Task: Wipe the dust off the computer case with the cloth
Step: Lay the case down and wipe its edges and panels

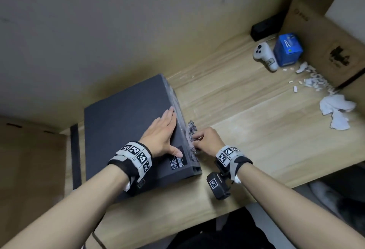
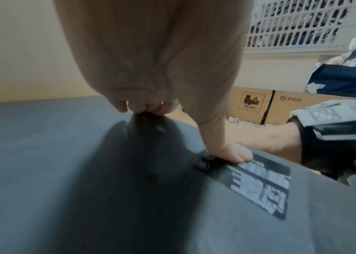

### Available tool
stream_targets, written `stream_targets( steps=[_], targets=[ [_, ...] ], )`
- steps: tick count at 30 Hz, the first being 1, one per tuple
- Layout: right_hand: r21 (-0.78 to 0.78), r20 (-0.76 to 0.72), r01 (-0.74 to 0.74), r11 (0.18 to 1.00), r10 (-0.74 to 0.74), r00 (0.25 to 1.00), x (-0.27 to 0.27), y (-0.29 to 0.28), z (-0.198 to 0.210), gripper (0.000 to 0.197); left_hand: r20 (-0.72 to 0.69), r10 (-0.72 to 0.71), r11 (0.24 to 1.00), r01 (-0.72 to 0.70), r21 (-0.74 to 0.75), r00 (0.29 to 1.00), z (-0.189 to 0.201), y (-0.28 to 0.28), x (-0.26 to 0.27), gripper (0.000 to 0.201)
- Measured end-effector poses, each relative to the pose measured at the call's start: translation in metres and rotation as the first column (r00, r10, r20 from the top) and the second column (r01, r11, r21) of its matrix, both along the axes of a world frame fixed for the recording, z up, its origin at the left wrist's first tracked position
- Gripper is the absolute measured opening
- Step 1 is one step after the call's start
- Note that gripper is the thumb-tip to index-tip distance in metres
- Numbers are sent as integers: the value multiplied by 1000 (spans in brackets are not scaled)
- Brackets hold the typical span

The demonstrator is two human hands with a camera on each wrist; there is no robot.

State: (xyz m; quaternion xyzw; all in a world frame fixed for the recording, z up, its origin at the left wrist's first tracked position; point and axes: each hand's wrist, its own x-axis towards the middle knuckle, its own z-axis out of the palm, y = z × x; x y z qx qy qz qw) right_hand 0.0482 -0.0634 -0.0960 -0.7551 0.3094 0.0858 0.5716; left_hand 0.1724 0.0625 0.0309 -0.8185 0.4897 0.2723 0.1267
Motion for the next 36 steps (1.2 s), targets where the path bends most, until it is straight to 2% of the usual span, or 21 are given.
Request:
stream_targets(
  steps=[2,4,8,11,13,15,18,21,24,26,28,32,36],
  targets=[
    [-34,-64,-59,998,57,996,-10,7,-13,10,-2,13,1000,-13,-4,1000,-3,-1,-1,142],
    [17,-74,-8,1000,9,997,-15,11,-25,10,-1,23,1000,-23,-2,1000,-3,-2,-2,142],
    [231,31,114,966,-124,992,-18,8,-19,16,-9,50,999,-50,-17,999,-2,-3,-5,143],
    [323,132,22,946,-68,989,-32,2,-5,15,-14,67,997,-68,-28,998,-2,-4,-7,144],
    [319,151,-98,943,51,987,-41,3,-4,15,-15,76,996,-76,-34,997,-1,-5,-8,144],
    [298,121,-147,943,115,986,-47,8,-10,14,-22,83,996,-84,-34,996,1,-6,-8,143],
    [245,39,-95,965,88,995,-36,14,-16,36,-15,94,995,-94,-28,995,1,-8,-10,144],
    [210,18,-49,976,46,999,-19,11,-13,42,5,99,995,-99,-21,995,1,-9,-11,145],
    [173,60,-29,984,19,998,-10,6,-7,40,4,105,994,-105,-18,994,1,-10,-12,145],
    [244,105,-40,969,14,994,-15,4,-1,28,4,110,994,-110,-21,994,1,-9,-12,145],
    [286,147,-118,951,78,986,-24,4,4,23,-1,120,992,-120,-30,993,1,-9,-12,145],
    [310,169,-231,922,185,968,-42,5,15,27,1,119,992,-119,-32,993,1,-9,-11,145],
    [361,219,-95,928,15,976,-46,-5,26,21,11,116,993,-116,-27,993,1,-9,-12,144]
  ],
)
